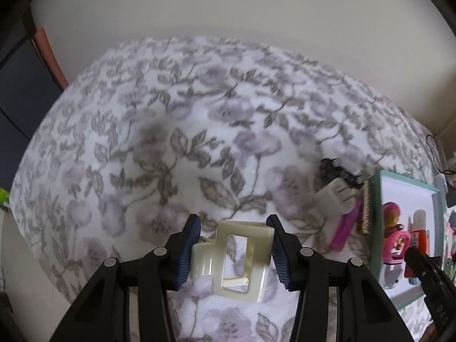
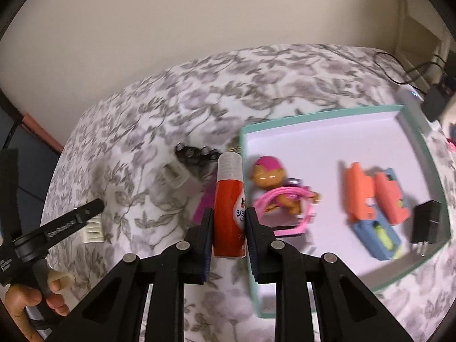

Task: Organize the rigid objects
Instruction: 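Carry the cream clip and red glue bottle into the tray and open both grippers, then move both grippers out of the tray back over the remaining objects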

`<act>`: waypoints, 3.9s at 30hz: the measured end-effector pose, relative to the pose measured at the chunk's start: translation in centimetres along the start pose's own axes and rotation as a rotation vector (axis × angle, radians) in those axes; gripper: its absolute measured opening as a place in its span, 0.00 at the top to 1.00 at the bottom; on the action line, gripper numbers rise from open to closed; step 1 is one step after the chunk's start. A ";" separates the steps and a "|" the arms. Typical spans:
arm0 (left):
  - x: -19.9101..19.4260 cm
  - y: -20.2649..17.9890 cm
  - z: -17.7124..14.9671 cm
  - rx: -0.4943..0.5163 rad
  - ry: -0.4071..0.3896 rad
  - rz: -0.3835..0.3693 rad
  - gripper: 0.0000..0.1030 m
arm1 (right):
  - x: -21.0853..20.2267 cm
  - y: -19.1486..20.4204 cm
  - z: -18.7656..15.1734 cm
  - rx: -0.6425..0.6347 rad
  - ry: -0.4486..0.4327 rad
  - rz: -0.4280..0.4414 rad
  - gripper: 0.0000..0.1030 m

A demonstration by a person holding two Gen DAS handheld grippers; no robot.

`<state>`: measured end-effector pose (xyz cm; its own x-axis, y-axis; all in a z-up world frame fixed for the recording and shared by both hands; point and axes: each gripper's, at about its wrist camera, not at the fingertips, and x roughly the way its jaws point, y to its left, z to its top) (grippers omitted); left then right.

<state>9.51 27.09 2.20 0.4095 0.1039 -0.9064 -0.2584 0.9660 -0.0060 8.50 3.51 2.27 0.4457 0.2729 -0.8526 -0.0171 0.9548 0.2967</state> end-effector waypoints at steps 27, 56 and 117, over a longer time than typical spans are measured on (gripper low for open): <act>-2.8 -22.0 -6.5 0.428 0.044 -0.228 0.51 | -4.1 -15.8 0.8 0.235 0.028 -0.291 0.78; 0.1 -25.6 -9.3 0.511 0.110 -0.152 0.35 | -2.5 -17.0 0.1 0.243 0.111 -0.272 0.78; 1.4 0.2 -1.3 -0.307 0.019 -0.045 0.00 | -0.3 -5.2 0.5 -0.029 -0.031 -0.086 0.21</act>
<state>8.89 27.15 0.39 0.4105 0.0557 -0.9101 -0.4940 0.8525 -0.1706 8.89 -1.56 1.21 0.4744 0.1861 -0.8604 -0.0032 0.9778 0.2097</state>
